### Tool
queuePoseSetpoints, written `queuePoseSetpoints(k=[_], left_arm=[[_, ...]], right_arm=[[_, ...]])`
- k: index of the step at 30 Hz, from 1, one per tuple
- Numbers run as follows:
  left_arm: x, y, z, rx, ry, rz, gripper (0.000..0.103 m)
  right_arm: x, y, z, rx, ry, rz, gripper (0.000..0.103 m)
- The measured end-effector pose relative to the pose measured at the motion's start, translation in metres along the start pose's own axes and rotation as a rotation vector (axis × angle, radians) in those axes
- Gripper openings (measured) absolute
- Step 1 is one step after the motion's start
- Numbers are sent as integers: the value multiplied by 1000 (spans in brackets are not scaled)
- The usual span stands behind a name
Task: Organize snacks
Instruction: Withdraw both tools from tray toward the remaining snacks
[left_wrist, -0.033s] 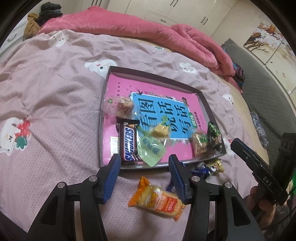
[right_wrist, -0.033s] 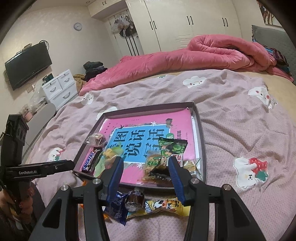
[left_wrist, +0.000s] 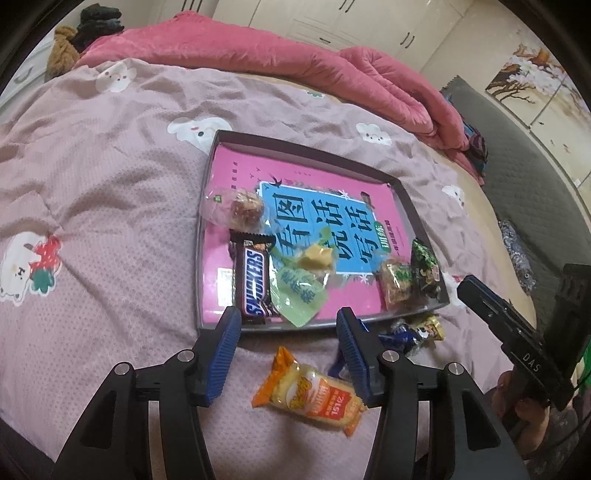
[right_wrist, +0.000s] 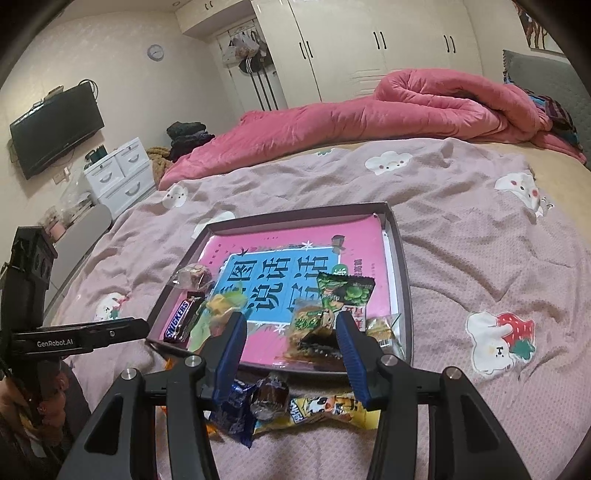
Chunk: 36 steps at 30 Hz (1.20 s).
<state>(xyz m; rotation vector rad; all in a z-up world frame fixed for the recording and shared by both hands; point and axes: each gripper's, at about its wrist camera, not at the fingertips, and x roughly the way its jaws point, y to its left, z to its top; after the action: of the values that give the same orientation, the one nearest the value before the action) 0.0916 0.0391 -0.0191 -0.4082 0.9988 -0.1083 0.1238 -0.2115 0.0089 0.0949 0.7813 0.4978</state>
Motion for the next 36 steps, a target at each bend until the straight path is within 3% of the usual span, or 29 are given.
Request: queuePoseSetpoints(k=[36], left_arm=[[9,-14,-62,-106,172,-43,59]], right_arm=[[-7,23,-34,-69,130,13,50]])
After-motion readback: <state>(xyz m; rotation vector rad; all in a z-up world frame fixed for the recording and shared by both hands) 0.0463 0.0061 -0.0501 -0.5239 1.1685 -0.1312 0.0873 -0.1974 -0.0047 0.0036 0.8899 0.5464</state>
